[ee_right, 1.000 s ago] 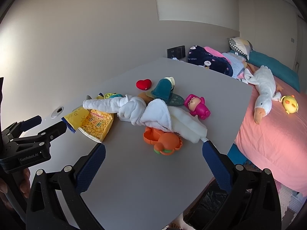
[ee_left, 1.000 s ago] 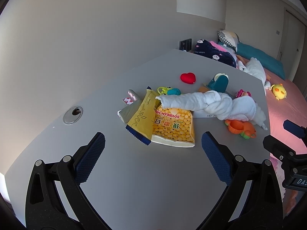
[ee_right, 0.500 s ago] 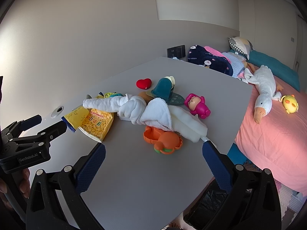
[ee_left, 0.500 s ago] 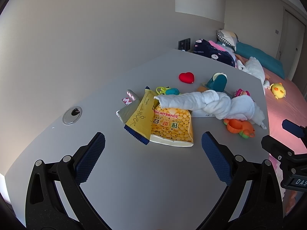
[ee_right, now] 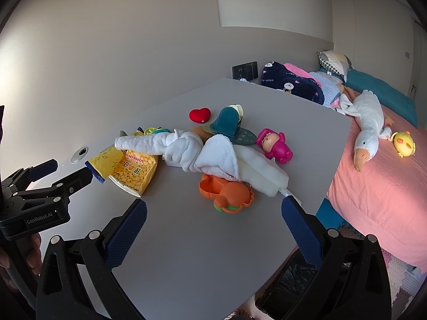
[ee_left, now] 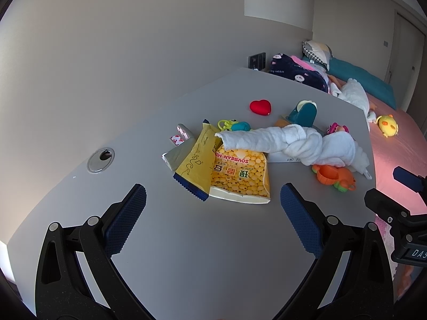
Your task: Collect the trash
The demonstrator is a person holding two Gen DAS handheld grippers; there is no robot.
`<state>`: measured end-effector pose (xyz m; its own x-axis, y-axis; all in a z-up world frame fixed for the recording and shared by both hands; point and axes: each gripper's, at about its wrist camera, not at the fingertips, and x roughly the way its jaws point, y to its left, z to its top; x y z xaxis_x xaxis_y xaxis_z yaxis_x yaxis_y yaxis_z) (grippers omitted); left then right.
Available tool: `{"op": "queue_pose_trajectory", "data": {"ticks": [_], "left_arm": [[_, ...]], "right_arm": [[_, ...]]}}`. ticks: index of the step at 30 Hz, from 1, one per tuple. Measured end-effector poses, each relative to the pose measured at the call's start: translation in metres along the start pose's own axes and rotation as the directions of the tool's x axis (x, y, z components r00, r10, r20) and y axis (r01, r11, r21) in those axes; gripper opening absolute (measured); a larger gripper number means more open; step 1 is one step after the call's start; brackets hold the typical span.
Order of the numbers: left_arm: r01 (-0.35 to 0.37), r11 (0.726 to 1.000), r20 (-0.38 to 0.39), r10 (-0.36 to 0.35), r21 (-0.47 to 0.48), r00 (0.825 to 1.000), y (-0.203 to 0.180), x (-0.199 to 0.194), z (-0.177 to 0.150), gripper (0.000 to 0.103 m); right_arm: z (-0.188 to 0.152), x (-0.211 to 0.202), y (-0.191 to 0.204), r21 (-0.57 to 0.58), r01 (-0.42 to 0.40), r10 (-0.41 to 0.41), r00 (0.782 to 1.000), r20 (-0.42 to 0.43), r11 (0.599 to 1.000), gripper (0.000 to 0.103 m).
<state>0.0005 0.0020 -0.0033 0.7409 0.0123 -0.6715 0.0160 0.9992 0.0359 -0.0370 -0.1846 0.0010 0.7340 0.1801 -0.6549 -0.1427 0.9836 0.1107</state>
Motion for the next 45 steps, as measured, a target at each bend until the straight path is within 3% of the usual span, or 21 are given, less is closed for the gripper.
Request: {"op": "queue_pose_trajectory", "data": {"ticks": [16, 28, 34, 40, 42, 44, 45], "left_arm": [[0.018, 1.000, -0.027, -0.018, -0.018, 0.999, 0.008, 0.011, -0.004, 0.097], [0.011, 0.998, -0.049, -0.013, -0.055, 0.999, 0.029, 0.043, 0.012, 0.097], [0.003, 0.999, -0.097, -0.007, -0.035, 0.995, 0.033, 0.068, 0.018, 0.085], [-0.002, 1.000, -0.122, -0.001, -0.019, 0.993, 0.036, 0.085, 0.017, 0.080], [0.000, 1.000, -0.129, -0.002, -0.016, 0.992, 0.038, 0.089, 0.017, 0.076], [0.015, 0.999, -0.142, -0.020, -0.032, 0.990, 0.040, 0.094, 0.018, 0.060], [0.026, 0.999, -0.148, -0.032, -0.040, 0.989, 0.042, 0.096, 0.018, 0.057]], "right_arm": [[0.003, 0.010, -0.005, 0.001, -0.015, 0.015, 1.000, -0.015, 1.000, 0.100], [0.034, 0.033, 0.017, -0.078, -0.041, 0.040, 0.999, -0.010, 0.996, 0.100], [0.052, 0.053, 0.034, -0.129, -0.044, 0.043, 0.999, -0.012, 0.991, 0.100], [0.066, 0.079, 0.052, -0.208, -0.039, 0.033, 0.999, -0.033, 0.977, 0.100], [0.067, 0.087, 0.058, -0.232, -0.036, 0.026, 0.999, -0.044, 0.972, 0.098], [0.067, 0.096, 0.060, -0.246, -0.034, 0.019, 0.998, -0.065, 0.969, 0.092], [0.067, 0.101, 0.061, -0.251, -0.030, 0.011, 0.997, -0.076, 0.967, 0.086]]}}
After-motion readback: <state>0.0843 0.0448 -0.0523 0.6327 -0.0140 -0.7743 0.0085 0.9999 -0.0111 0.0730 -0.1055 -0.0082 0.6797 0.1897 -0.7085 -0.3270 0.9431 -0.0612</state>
